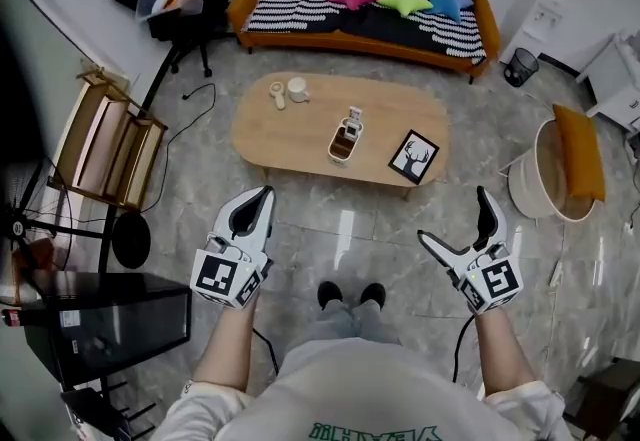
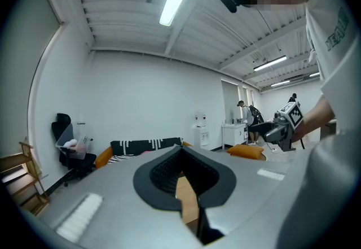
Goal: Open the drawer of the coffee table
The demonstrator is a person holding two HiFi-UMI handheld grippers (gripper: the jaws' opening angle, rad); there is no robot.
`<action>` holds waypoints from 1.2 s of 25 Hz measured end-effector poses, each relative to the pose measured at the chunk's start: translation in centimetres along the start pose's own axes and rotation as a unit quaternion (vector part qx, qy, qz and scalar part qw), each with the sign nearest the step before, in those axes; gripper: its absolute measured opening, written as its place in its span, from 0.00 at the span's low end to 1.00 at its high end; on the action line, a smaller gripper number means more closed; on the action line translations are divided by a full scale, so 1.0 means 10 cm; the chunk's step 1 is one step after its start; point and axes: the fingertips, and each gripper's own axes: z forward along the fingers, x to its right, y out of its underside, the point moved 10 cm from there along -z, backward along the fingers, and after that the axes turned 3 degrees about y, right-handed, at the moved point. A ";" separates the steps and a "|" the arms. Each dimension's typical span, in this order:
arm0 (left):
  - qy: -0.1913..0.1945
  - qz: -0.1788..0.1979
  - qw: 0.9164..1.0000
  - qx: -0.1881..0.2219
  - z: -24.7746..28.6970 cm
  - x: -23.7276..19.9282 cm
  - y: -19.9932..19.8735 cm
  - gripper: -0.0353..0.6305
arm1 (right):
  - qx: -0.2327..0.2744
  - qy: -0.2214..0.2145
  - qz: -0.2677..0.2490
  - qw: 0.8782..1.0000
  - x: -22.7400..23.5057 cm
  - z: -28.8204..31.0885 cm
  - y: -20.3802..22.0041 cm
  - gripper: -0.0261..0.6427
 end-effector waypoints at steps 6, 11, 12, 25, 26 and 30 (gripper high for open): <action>-0.011 0.015 1.000 -0.012 0.08 0.32 -0.05 0.05 | 0.015 -0.015 0.010 1.000 0.27 -0.11 0.15 0.92; -0.010 0.024 1.000 -0.018 0.06 0.42 -0.08 0.05 | 0.026 -0.011 0.019 0.999 0.33 -0.15 0.18 0.92; -0.008 0.024 1.000 -0.017 0.07 0.41 -0.09 0.05 | 0.027 -0.009 0.021 0.999 0.32 -0.15 0.19 0.92; 0.064 0.016 0.998 0.005 0.44 0.11 -0.07 0.05 | 0.010 0.063 0.020 0.998 0.12 -0.20 0.17 0.92; 0.068 0.015 0.998 0.005 0.45 0.10 -0.07 0.05 | 0.011 0.066 0.020 0.998 0.12 -0.19 0.17 0.92; 0.079 0.015 0.997 0.003 0.52 0.04 -0.06 0.05 | 0.011 0.071 0.016 0.997 0.10 -0.14 0.10 0.92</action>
